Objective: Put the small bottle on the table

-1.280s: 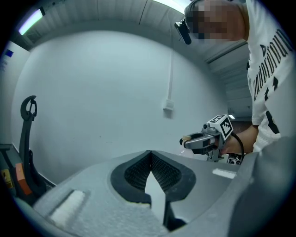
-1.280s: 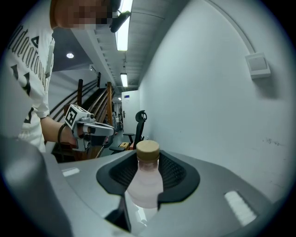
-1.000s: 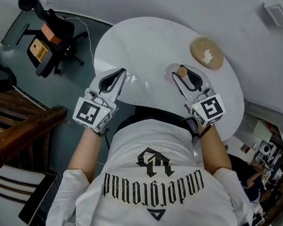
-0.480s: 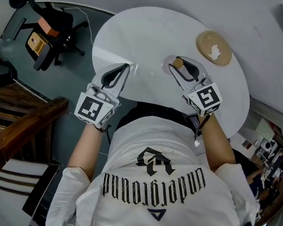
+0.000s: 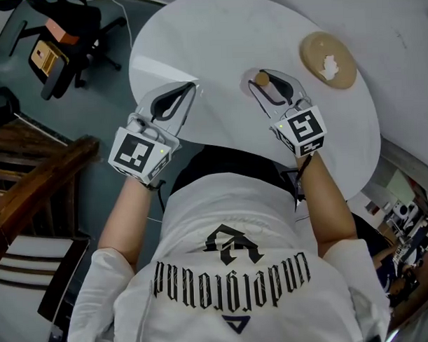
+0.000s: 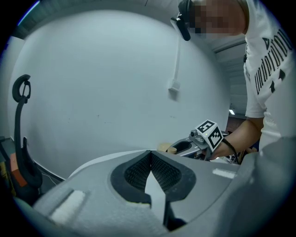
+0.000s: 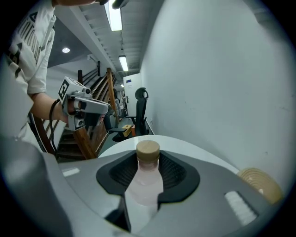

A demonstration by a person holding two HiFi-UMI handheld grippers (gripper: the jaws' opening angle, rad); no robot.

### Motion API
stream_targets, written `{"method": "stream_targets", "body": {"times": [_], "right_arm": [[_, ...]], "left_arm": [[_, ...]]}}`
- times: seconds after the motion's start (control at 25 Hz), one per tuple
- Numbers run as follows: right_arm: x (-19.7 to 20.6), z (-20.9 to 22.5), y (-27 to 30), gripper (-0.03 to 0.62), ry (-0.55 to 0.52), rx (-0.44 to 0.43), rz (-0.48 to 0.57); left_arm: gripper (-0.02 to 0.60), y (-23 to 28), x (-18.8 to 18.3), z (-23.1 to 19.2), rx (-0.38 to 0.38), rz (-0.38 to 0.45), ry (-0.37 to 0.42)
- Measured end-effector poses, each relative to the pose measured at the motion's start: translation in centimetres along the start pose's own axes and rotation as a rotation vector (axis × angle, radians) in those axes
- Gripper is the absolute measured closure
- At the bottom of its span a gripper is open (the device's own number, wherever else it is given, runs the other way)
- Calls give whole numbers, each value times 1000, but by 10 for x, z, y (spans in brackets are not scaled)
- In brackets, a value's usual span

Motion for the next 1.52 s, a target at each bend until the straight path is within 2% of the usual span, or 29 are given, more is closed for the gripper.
{"method": "stream_targets", "body": {"times": [0.64, 1.04, 1.52], "right_arm": [[45, 19, 50, 453, 12, -14, -68], [63, 32, 77, 453, 23, -8, -92], [67, 42, 91, 451, -23, 3, -103]], "left_arm": [[575, 38, 50, -21, -1, -62, -30], [575, 54, 63, -30, 9, -98, -65], [575, 62, 75, -30, 10, -120, -89]]}}
Point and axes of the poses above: the fingertips, and each gripper's own axes: y forward along the fingers, z to its right, x out of its underside, the point moved 7 cm from there along -y, backward along the fingers, and after that the axes turned 2 degrees about -z, right-handed, at the moved point
